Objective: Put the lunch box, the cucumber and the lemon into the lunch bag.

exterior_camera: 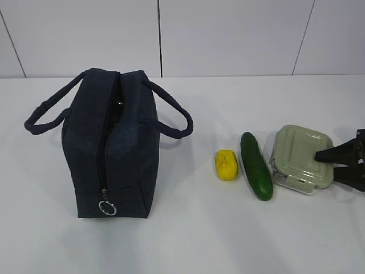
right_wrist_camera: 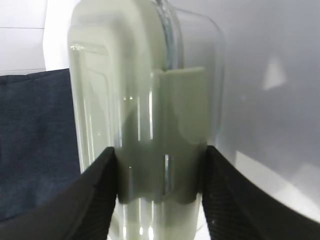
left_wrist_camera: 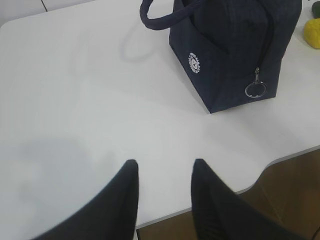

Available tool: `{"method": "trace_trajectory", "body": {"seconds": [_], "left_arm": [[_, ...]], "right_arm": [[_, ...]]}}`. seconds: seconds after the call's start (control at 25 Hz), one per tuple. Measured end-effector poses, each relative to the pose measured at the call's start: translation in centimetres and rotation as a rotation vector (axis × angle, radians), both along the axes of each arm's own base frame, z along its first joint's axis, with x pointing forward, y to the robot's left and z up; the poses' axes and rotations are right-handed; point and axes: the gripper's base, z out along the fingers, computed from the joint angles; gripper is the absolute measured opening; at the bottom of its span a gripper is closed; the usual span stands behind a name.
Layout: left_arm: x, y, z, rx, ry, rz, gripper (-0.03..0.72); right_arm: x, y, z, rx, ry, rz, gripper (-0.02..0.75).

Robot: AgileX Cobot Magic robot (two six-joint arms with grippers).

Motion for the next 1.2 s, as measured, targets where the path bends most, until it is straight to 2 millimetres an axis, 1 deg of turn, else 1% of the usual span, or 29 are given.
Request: {"method": "trace_trajectory", "body": {"seconds": [0.08, 1.2], "left_arm": [[0.0, 0.0, 0.0, 0.0, 0.0, 0.0, 0.238], [0.0, 0.0, 0.0, 0.0, 0.0, 0.0, 0.238]], "right_arm": [[0.01, -0.02, 0.26, -0.006, -0.005, 0.0, 0.382], [-0.11, 0.02, 0.17, 0.003, 0.023, 0.001, 0.382]]}}
